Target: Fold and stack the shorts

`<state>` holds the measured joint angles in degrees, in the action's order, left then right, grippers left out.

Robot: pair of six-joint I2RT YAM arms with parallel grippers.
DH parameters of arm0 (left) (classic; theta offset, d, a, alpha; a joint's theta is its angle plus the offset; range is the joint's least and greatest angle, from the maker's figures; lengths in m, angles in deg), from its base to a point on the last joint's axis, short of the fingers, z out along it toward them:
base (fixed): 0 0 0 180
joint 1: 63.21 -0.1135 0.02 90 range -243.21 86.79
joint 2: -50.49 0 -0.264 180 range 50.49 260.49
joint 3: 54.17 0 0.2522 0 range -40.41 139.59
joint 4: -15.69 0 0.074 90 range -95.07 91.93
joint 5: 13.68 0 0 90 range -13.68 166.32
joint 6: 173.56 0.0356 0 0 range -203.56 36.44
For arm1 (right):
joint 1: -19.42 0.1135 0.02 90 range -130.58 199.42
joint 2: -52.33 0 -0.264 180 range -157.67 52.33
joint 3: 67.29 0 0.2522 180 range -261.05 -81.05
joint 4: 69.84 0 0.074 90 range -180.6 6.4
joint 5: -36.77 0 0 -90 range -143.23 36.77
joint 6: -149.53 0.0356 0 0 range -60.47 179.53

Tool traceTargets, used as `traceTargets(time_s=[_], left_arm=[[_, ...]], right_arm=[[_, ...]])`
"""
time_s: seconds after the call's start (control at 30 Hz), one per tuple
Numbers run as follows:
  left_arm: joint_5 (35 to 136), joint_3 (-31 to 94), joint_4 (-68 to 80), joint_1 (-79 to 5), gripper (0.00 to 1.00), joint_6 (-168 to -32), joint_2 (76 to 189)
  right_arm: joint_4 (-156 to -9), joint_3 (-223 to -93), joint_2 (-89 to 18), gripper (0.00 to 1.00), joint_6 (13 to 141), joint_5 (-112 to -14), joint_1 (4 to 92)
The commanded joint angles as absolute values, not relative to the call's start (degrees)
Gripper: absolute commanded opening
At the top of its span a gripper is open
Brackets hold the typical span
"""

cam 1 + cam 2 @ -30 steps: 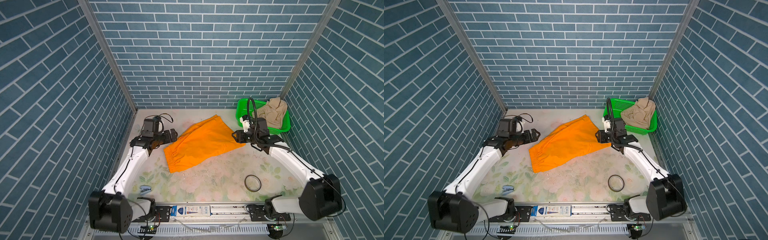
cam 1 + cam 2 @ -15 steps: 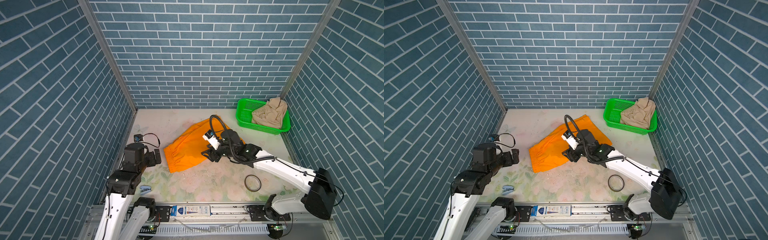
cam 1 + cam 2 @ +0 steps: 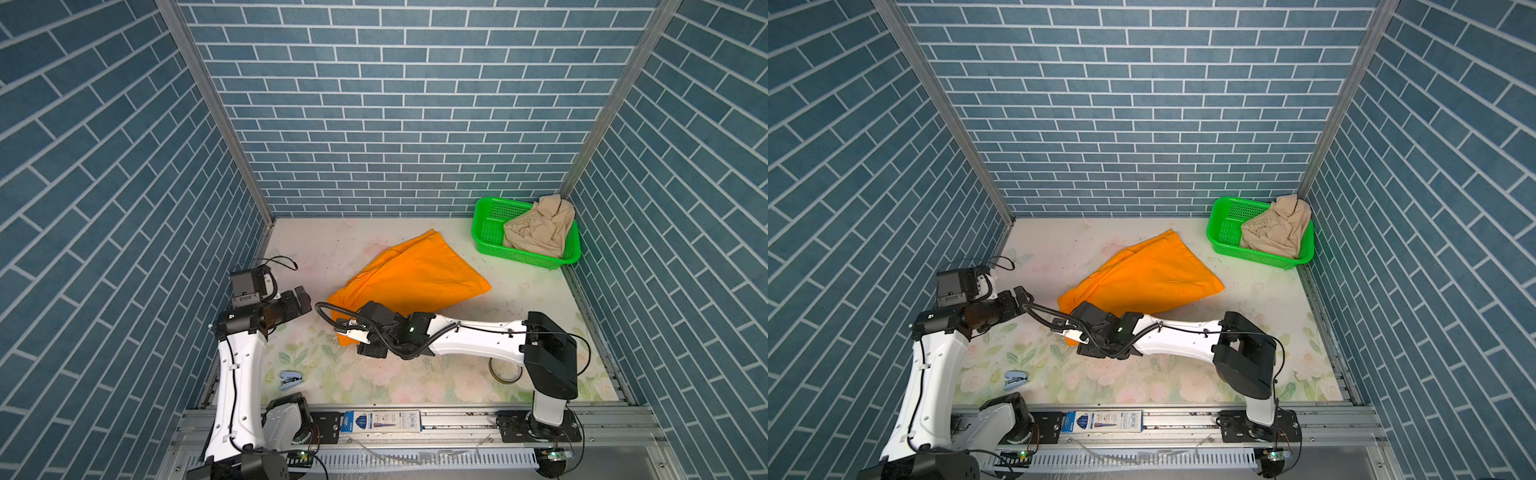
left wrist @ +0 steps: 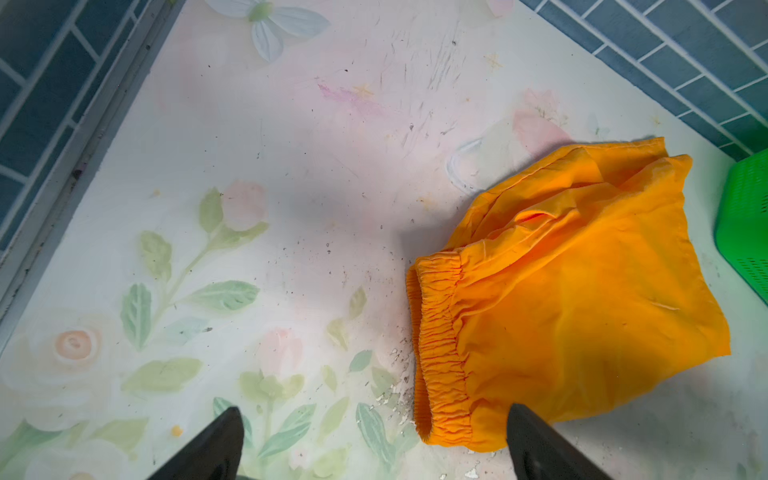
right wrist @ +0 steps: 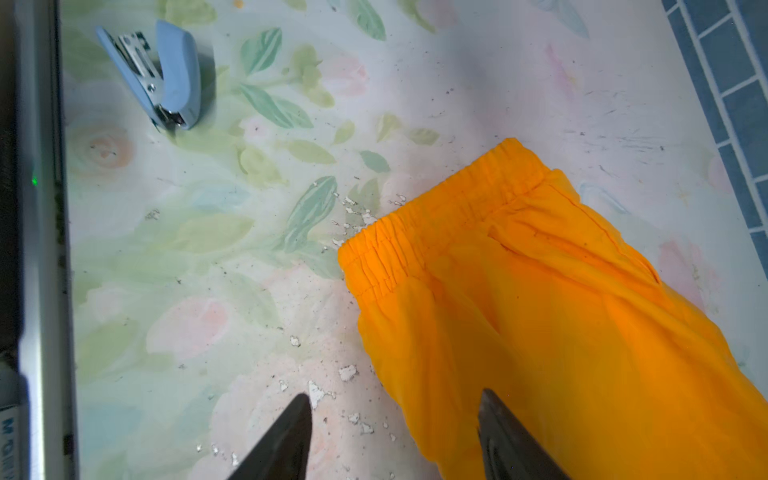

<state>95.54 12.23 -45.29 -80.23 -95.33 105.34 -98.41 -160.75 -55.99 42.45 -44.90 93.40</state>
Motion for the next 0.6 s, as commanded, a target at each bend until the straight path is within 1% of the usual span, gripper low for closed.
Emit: traceTargets(time_s=[0.0, 0.23, 0.4, 0.57], left_arm=[[102.4, 12.0, -43.5, -83.4, 1.0, -94.2, 104.6], [107.1, 10.5, -42.2, -89.5, 1.0, -96.0, 107.5], [110.0, 10.7, -42.2, -89.8, 1.0, -95.7, 110.8], [110.1, 10.6, -42.2, -89.8, 1.0, -95.9, 111.8]], right_arm=[[-99.2, -163.6, -59.4, 0.66, 35.1, -40.8, 94.4], [-97.2, -168.5, -66.6, 0.68, 31.3, -40.4, 94.8], [-95.0, -170.2, -70.5, 0.68, 27.9, -40.1, 94.7], [-94.7, -171.6, -72.9, 0.68, 26.7, -40.4, 93.8]])
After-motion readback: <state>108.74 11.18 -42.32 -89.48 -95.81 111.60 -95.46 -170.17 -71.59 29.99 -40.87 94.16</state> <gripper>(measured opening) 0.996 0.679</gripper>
